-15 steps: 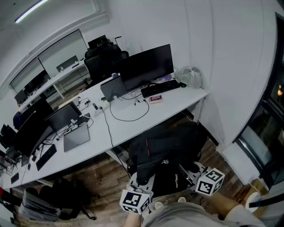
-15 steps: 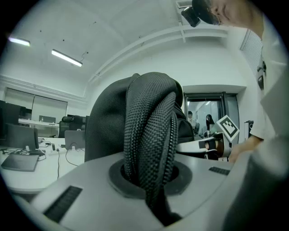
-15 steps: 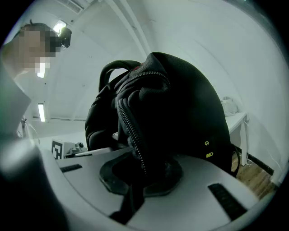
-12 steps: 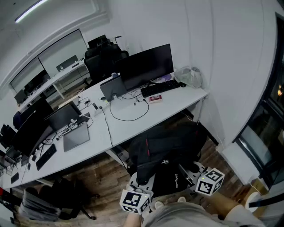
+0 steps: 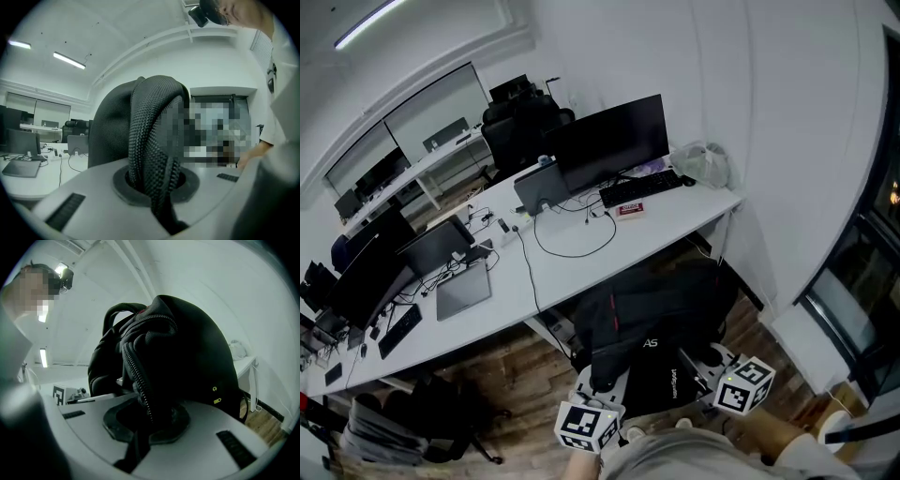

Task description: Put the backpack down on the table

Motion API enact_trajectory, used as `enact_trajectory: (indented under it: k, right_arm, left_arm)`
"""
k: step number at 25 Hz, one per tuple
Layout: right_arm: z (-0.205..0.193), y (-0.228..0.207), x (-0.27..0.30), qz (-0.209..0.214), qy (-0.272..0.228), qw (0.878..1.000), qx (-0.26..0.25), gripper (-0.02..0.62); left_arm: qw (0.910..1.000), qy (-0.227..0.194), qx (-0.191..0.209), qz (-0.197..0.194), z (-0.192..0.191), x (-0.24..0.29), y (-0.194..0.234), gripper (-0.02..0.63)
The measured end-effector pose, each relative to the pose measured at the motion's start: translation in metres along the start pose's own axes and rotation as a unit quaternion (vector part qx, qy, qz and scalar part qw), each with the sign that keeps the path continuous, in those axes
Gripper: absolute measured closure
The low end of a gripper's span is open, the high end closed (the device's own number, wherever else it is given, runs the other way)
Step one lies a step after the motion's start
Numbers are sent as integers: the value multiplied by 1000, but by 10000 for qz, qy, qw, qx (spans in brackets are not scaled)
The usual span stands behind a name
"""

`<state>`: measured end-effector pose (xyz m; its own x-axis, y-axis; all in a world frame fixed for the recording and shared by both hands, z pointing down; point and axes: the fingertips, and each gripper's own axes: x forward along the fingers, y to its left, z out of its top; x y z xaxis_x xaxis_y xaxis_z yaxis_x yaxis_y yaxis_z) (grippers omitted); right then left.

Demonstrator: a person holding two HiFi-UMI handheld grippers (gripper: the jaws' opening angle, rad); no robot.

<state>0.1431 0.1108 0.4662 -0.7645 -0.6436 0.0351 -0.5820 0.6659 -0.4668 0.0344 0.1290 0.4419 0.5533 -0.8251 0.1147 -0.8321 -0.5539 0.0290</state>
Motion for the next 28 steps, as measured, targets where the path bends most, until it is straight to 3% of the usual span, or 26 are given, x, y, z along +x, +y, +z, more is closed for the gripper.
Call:
enact_trajectory:
  k: [17, 28]
  right_arm:
    - [28, -37, -24, 328, 11, 9994, -141, 569]
    - [27, -58, -11, 198, 54, 9998, -39, 569]
  left_arm:
    - [9996, -109, 53, 263, 7, 39, -32, 581]
    - [9997, -24, 50, 225, 0, 61, -20, 580]
